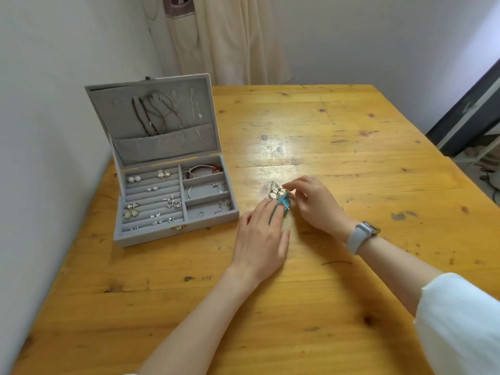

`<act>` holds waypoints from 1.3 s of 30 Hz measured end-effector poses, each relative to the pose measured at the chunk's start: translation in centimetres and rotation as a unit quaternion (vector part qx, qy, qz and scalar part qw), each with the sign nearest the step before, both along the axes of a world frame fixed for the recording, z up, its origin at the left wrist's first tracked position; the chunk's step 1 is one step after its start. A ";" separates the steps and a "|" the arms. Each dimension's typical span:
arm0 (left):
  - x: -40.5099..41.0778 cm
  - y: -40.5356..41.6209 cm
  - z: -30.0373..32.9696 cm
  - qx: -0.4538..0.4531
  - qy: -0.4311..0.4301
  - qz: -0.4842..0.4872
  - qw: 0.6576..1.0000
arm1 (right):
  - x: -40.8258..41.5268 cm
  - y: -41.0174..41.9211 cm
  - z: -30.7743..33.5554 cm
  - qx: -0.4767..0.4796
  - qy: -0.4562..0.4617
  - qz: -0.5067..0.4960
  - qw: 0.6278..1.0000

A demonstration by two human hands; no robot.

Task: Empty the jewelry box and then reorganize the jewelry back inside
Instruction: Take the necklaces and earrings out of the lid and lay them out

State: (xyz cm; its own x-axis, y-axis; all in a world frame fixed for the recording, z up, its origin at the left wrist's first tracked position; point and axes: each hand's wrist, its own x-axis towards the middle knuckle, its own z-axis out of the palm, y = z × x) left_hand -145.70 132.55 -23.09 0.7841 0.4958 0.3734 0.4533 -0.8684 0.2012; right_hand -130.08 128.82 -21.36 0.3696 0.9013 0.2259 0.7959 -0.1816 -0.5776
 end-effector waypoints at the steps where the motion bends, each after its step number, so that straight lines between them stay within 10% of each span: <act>1: -0.1 0.0 0.0 -0.003 -0.012 -0.004 1.000 | -0.2 -0.7 -0.4 0.003 -0.031 0.016 0.999; 13: -1.3 -0.9 2.0 -0.198 -0.109 0.009 0.974 | -1.2 -4.2 -0.4 -0.032 -0.149 0.093 0.984; 26: -0.7 -0.6 0.6 -0.080 0.014 0.003 0.997 | -2.4 -5.5 -0.1 -0.067 -0.108 0.075 0.989; 39: -3.1 5.0 8.2 -0.035 -0.120 0.021 0.992 | -4.3 0.9 6.3 0.064 -0.038 0.043 0.996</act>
State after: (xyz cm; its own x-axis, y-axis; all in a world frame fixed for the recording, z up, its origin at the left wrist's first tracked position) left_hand -148.84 137.52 -14.93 0.6548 0.5583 0.5095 0.4212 -0.8292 0.3674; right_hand -134.39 129.70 -15.08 0.2689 0.8910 0.3658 0.8478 -0.0386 -0.5290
